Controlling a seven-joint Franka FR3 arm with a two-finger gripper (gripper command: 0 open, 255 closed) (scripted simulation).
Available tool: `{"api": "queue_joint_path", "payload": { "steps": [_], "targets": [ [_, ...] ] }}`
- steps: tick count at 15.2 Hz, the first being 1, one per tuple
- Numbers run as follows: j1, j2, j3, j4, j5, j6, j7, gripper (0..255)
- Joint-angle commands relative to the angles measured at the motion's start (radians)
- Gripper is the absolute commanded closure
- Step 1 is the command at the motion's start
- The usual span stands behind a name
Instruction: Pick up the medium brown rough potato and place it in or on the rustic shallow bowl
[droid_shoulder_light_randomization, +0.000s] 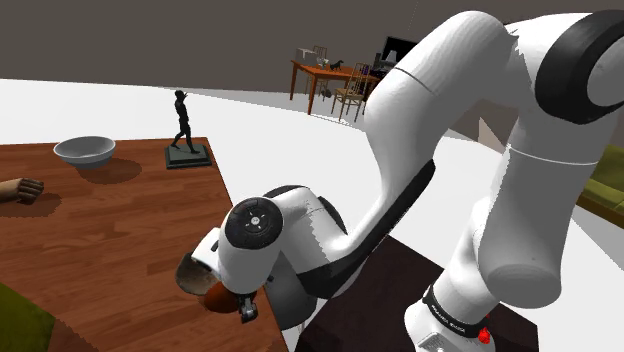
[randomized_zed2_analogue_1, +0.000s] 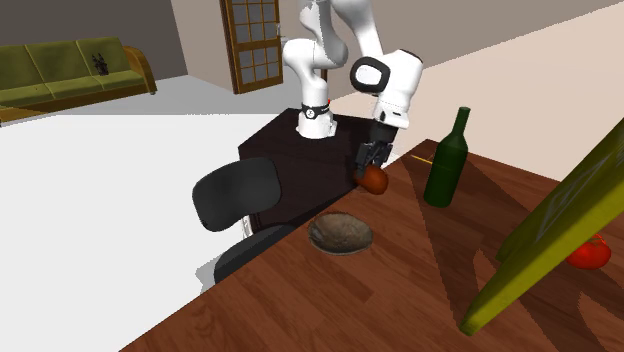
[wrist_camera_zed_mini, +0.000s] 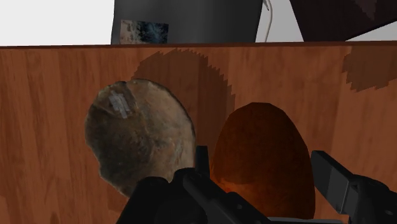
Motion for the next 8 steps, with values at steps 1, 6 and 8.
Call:
{"api": "queue_joint_path", "payload": {
  "steps": [1, 6, 8],
  "targets": [
    [-0.008, -0.027, 0.012, -0.005, 0.038, -0.010, -0.032, 255],
    [-0.035, -0.023, 0.001, 0.037, 0.064, -0.026, -0.104, 255],
    [-0.054, 0.013, -0.020, 0.086, 0.054, -0.031, -0.144, 255]
  ]
}}
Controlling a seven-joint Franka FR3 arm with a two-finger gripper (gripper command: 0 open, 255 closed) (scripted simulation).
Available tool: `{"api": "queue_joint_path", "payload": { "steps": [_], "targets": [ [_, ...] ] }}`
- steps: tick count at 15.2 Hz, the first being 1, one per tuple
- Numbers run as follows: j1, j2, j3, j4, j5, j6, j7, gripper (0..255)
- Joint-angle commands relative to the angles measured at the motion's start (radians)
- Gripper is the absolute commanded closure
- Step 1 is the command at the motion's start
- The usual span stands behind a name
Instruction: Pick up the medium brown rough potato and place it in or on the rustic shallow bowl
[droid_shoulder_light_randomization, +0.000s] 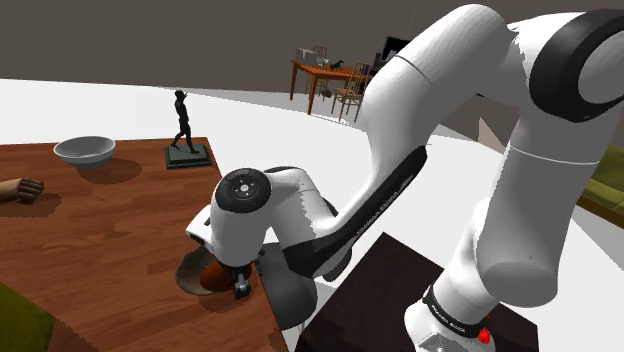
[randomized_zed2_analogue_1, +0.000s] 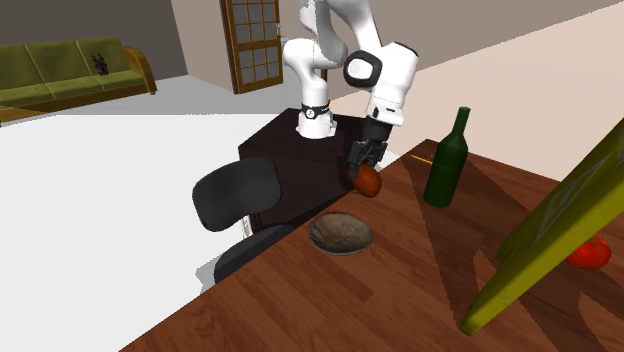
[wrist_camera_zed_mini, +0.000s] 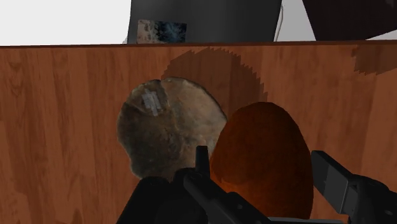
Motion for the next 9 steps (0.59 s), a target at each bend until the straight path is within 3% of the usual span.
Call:
{"api": "queue_joint_path", "payload": {
  "steps": [1, 9],
  "targets": [
    [-0.013, 0.041, -0.017, 0.059, -0.009, -0.013, -0.036, 255],
    [-0.068, 0.211, -0.081, 0.297, -0.026, -0.051, -0.190, 255]
  ]
}}
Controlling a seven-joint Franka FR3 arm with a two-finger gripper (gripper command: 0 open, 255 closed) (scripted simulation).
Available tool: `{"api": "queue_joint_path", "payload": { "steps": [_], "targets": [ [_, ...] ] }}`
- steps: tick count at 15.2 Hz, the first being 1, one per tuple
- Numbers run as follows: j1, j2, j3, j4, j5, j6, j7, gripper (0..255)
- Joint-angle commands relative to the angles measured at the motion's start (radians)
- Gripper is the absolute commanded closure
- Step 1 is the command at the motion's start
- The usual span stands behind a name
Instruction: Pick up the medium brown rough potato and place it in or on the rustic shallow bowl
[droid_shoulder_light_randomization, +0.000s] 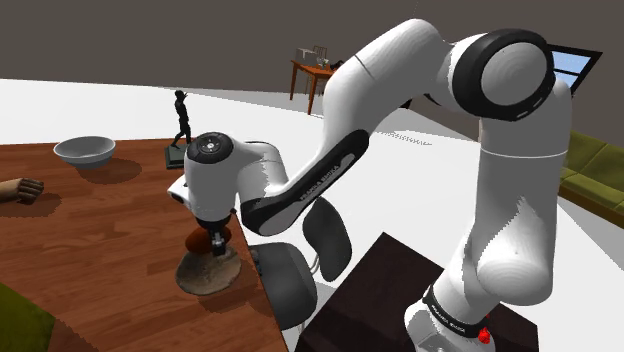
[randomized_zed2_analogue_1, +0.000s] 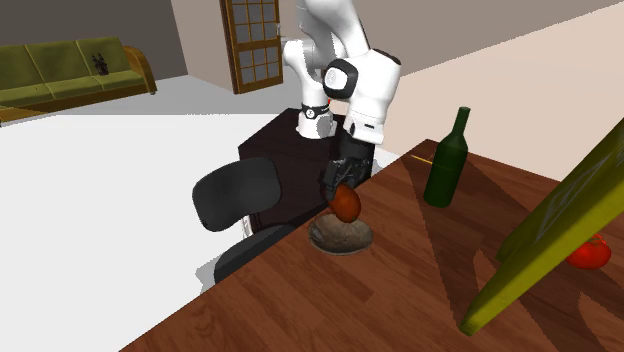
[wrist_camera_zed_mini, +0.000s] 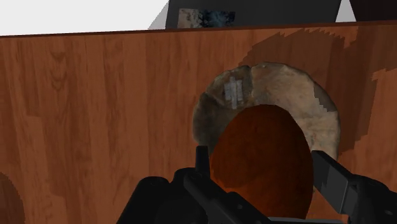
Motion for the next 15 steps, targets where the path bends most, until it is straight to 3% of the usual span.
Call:
{"api": "queue_joint_path", "payload": {
  "steps": [1, 15],
  "targets": [
    [0.004, 0.030, -0.010, 0.026, -0.014, 0.003, 0.001, 255],
    [0.057, 0.166, -0.084, 0.055, -0.143, 0.083, 0.117, 255]
  ]
}}
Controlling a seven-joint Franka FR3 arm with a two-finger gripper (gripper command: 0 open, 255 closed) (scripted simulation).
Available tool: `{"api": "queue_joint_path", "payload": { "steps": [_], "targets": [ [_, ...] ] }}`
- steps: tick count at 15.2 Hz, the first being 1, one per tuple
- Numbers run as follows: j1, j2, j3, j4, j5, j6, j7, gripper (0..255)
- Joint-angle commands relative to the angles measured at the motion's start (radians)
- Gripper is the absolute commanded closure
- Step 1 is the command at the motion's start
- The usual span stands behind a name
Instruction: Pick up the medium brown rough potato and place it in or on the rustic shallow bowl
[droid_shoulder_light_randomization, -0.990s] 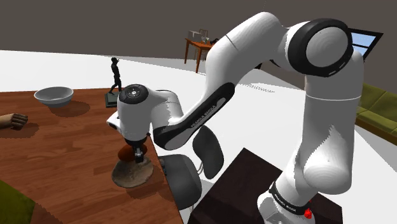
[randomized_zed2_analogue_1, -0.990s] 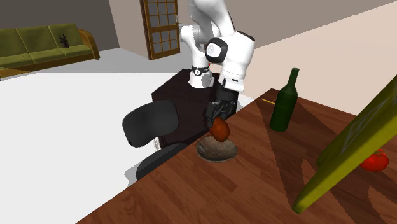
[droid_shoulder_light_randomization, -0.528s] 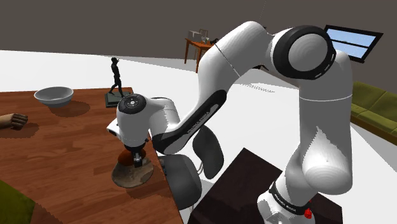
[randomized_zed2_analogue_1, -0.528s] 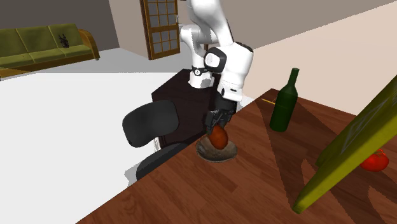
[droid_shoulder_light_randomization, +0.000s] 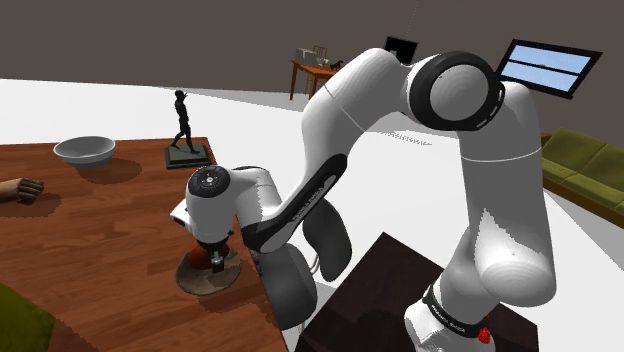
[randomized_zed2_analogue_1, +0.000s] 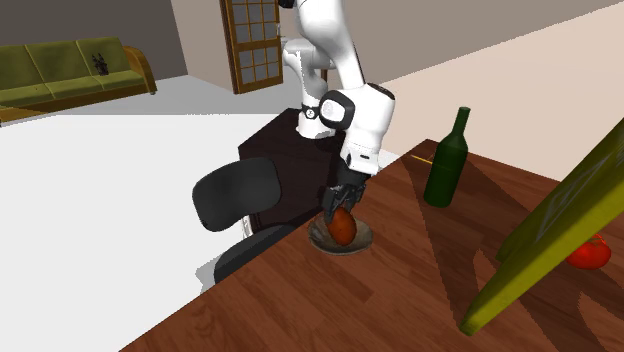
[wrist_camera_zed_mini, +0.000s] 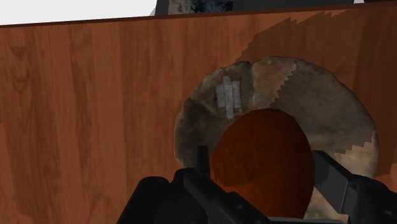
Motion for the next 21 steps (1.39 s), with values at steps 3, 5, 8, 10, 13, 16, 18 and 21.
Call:
{"api": "queue_joint_path", "payload": {
  "steps": [3, 5, 8, 10, 13, 16, 18, 21],
  "targets": [
    [0.002, 0.005, -0.002, 0.003, -0.004, 0.002, 0.004, 255],
    [0.002, 0.005, -0.002, 0.003, -0.004, 0.002, 0.004, 255],
    [0.002, 0.005, -0.002, 0.003, -0.004, 0.002, 0.004, 0],
    [0.002, 0.005, -0.002, 0.003, -0.004, 0.002, 0.004, 0],
    [-0.004, -0.026, 0.014, -0.012, 0.018, -0.013, -0.010, 0],
    [-0.022, -0.110, 0.060, -0.046, 0.086, -0.056, -0.051, 0],
    [-0.022, -0.110, 0.059, -0.046, 0.086, -0.056, -0.051, 0],
    [-0.022, -0.110, 0.059, -0.046, 0.086, -0.056, -0.051, 0]
  ]
}}
